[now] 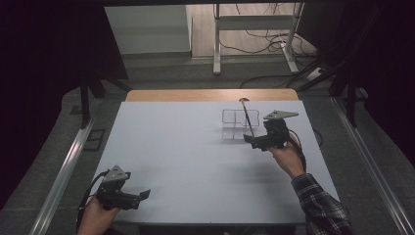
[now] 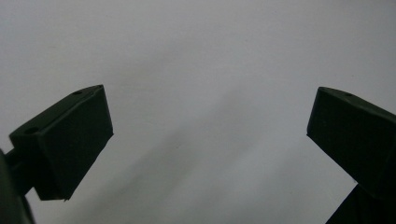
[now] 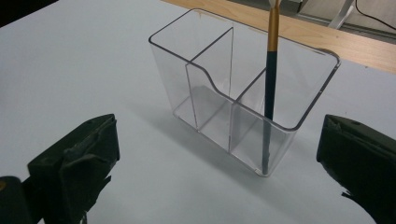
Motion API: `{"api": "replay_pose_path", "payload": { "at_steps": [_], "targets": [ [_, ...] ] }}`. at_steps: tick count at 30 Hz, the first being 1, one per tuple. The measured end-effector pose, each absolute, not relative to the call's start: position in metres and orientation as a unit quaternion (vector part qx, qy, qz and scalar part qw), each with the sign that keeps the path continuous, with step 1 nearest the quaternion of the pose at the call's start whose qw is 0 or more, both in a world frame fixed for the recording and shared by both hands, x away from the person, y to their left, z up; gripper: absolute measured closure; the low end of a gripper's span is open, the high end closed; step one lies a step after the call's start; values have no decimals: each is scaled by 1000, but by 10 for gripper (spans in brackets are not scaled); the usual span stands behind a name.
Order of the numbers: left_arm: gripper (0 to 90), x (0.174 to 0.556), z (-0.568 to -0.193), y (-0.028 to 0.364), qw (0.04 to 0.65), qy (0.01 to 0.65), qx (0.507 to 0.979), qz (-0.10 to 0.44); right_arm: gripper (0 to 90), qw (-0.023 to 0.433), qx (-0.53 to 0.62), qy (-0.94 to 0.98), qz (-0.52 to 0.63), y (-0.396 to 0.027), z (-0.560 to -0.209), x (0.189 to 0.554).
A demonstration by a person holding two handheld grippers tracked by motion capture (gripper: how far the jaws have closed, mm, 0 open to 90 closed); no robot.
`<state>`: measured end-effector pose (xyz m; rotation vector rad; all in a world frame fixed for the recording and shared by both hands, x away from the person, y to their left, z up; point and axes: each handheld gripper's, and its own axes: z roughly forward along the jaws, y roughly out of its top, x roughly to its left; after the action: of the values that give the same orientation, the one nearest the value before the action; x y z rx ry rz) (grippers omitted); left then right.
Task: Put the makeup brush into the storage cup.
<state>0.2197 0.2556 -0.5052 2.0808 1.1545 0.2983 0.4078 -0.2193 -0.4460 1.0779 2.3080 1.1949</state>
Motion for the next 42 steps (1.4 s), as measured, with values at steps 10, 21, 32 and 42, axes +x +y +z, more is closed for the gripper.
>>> {"api": "replay_pose_path", "payload": {
  "at_steps": [10, 21, 32, 42],
  "targets": [
    [8, 219, -505, 256, 364, 448, 808, 118, 0, 161, 373, 814, 415, -219, -447, 403],
    [8, 219, -504, 256, 364, 448, 808, 119, 0, 158, 367, 820, 410, -220, -449, 397],
    [8, 219, -505, 255, 363, 447, 809, 119, 0, 152, 362, 828, 401, -218, -452, 389],
    [8, 219, -504, 256, 364, 447, 808, 121, 0, 152, 358, 830, 399, -221, -451, 381]
  ]
}}
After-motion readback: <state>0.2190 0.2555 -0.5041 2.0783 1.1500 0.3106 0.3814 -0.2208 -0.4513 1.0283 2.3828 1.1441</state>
